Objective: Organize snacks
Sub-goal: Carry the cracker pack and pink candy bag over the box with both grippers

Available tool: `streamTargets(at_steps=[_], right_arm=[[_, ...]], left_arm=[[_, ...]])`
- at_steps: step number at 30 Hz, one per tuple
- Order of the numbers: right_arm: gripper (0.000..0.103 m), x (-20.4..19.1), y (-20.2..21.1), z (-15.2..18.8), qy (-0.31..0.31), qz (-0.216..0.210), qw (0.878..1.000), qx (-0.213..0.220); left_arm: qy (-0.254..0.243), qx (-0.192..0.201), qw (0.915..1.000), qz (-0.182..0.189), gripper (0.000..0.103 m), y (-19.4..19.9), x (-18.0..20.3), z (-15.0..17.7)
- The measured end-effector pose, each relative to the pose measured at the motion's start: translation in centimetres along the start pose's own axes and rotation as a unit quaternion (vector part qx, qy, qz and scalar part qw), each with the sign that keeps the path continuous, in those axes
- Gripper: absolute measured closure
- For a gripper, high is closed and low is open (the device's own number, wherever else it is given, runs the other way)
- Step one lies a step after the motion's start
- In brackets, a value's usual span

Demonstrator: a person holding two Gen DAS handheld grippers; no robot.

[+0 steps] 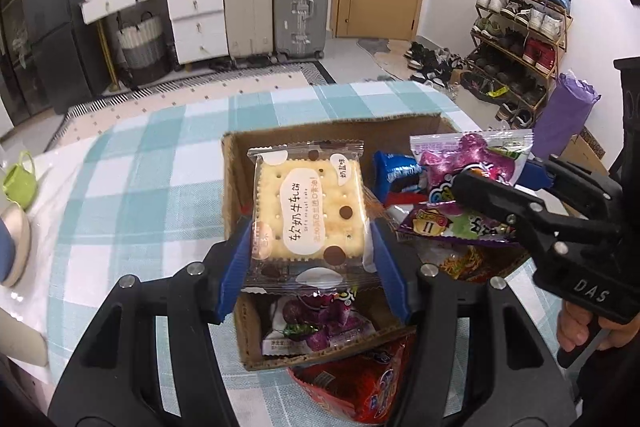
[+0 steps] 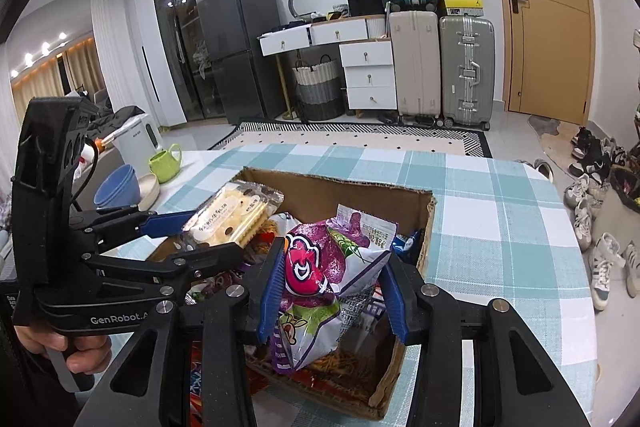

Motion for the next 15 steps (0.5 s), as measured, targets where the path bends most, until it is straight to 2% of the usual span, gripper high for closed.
streamTargets(at_steps=[13,15], right_arm=[[0.059,0.1,-1.7,-0.2,-0.001,-0.002,1.0,-0.009],[0.053,-0.2,-1.7,-0.2,0.004,-0.005,1.0,-0.011]], left_arm=[[-0.032,0.017,0.9992,-0.02,0.047,-0.6,0.8,0.8],[-0.024,0.02,0.9994,-0.015,0.047,-0.5,0.9,0.8]])
Point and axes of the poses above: each gripper's, at about its wrist camera, not at the fingertips, and y roughly against the way its jaws point, x to its right, z to its underside, the point moved 9 cm from there along -y, roughly the way its jaws point, and after that the axes turned 1 degree about -y, right-handed, at the moved point
